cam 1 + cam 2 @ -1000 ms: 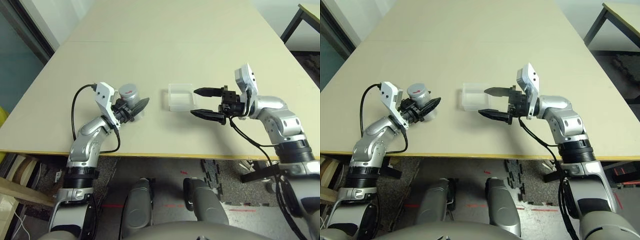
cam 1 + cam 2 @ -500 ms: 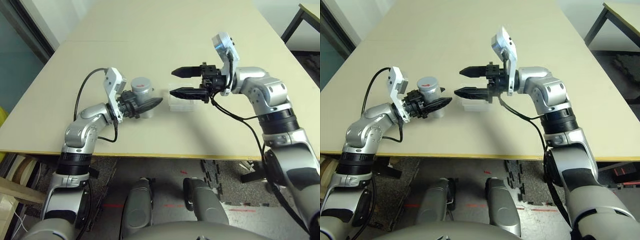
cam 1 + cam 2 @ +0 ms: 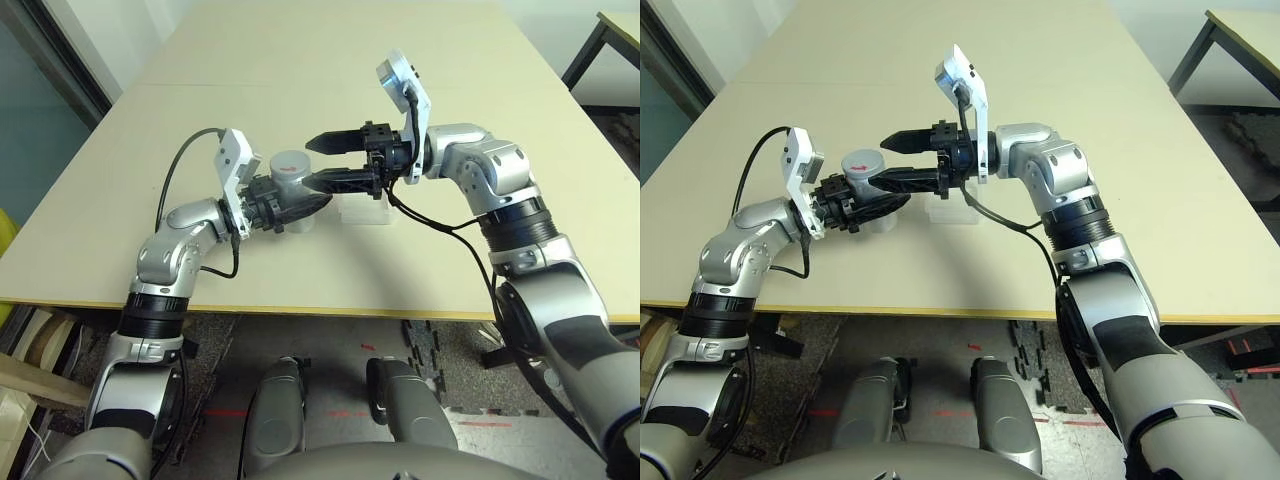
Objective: Pour the medicine from the bottle into the box.
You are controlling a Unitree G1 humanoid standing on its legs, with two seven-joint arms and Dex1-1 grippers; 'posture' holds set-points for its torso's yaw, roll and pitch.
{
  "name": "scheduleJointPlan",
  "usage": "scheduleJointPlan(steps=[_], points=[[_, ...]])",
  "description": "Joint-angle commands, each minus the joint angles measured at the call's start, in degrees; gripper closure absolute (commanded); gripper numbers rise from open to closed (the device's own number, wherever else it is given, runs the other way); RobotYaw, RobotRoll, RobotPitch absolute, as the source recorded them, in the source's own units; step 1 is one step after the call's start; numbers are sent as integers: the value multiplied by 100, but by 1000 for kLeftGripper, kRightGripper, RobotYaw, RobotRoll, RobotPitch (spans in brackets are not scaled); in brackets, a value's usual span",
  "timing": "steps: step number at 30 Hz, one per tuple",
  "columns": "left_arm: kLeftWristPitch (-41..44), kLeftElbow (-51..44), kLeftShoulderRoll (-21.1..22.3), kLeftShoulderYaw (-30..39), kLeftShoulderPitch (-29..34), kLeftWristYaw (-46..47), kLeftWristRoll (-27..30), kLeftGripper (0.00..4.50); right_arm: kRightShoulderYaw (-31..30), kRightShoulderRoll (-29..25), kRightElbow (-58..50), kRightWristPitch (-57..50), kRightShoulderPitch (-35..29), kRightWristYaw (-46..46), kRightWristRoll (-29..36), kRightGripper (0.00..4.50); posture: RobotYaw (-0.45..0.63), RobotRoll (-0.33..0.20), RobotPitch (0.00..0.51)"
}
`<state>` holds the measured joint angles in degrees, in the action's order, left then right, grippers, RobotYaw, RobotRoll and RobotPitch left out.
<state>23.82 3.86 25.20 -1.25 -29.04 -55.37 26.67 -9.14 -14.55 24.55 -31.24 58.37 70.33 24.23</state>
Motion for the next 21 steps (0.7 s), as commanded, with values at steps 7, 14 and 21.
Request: scheduleJointPlan(steps=[7, 14, 21], points=[[-146, 131, -66, -96, -126, -18, -125, 1902, 60, 220, 521, 373, 223, -130, -250, 0, -60, 0, 90], [-174, 163, -102, -87, -159, 13, -155, 1902, 55, 297, 620, 458, 224, -114, -335, 0, -60, 0, 93], [-165, 156, -138, -70, -177, 30, -184, 1902, 68, 343, 644, 516, 209, -129, -363, 602, -59, 0, 96]])
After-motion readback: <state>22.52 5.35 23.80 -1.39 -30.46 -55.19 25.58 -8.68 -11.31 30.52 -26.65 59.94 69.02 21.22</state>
